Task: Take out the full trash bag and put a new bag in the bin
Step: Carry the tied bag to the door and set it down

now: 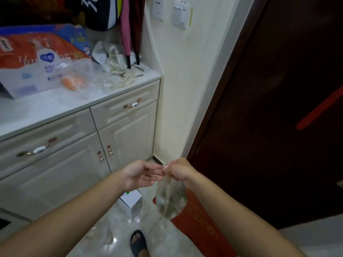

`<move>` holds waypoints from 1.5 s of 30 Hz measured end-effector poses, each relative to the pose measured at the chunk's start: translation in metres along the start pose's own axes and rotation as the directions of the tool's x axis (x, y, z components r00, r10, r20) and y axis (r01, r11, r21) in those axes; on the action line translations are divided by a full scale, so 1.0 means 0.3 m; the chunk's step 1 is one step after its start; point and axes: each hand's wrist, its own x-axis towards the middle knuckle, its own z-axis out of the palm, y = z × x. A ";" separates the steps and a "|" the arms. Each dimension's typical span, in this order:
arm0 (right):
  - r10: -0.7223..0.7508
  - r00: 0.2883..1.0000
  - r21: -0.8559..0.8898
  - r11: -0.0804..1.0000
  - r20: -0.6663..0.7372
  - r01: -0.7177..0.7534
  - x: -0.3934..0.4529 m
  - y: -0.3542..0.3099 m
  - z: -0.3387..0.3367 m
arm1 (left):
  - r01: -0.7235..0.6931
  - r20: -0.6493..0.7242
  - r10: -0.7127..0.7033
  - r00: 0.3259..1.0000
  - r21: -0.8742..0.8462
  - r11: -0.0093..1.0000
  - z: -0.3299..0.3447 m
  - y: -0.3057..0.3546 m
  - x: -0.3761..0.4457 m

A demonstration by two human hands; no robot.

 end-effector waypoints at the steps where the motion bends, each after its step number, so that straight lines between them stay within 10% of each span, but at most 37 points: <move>1: 0.010 1.000 0.001 1.000 -0.009 -0.010 0.058 -0.013 -0.010 | 0.003 -0.014 -0.003 1.000 0.008 1.000 -0.021 0.035 0.051; 27: 0.371 0.909 -0.127 0.927 0.187 -0.352 1.445 0.073 0.223 | 0.132 -0.501 -0.010 0.866 0.209 0.969 -0.651 0.237 1.033; 45: 0.190 0.941 -0.447 0.893 0.280 -0.047 1.601 0.047 0.292 | 0.170 -0.599 0.141 0.788 0.432 0.886 -0.729 0.188 1.216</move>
